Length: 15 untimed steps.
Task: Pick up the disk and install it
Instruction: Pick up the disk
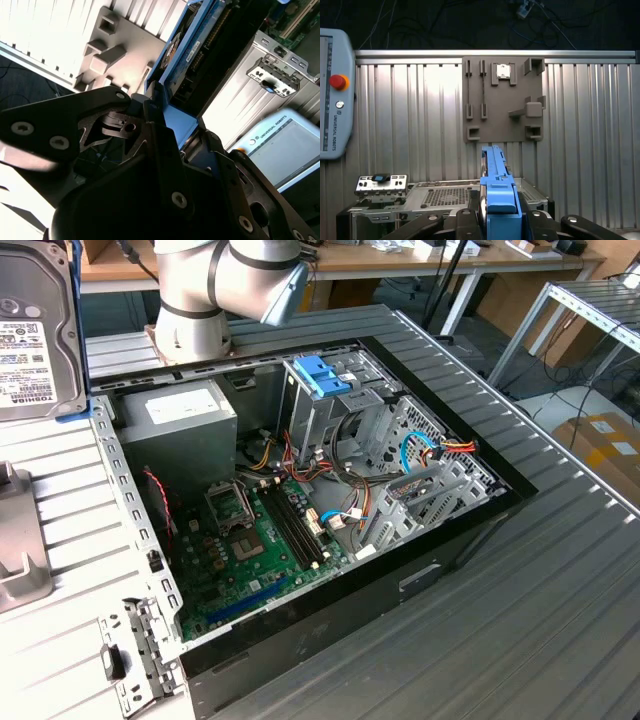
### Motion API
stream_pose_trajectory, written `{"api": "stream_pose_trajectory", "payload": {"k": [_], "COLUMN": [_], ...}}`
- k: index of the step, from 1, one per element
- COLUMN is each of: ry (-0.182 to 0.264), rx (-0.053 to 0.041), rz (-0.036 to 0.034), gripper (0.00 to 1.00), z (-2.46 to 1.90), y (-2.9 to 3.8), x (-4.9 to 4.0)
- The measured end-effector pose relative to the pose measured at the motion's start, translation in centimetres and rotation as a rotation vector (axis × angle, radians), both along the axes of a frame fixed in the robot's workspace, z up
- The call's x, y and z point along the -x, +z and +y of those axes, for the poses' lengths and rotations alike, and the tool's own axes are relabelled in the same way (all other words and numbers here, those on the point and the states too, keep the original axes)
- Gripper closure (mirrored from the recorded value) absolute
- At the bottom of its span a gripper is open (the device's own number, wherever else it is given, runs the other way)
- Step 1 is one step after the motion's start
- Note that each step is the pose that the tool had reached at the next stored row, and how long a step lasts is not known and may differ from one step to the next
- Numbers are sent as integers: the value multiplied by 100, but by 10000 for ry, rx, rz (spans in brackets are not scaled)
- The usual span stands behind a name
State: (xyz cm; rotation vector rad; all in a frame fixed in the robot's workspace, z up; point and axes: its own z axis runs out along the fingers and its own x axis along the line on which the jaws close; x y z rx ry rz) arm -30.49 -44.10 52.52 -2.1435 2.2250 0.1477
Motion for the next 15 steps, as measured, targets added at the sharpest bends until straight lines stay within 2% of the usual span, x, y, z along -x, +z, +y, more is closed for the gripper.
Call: {"api": "stream_pose_trajectory", "payload": {"k": [11, 15], "ry": [0, 0], "rx": [1, 0], "rz": [0, 0], "gripper": [63, 63], "z": [-16, -48], "y": [0, -1], "x": [-59, -141]}}
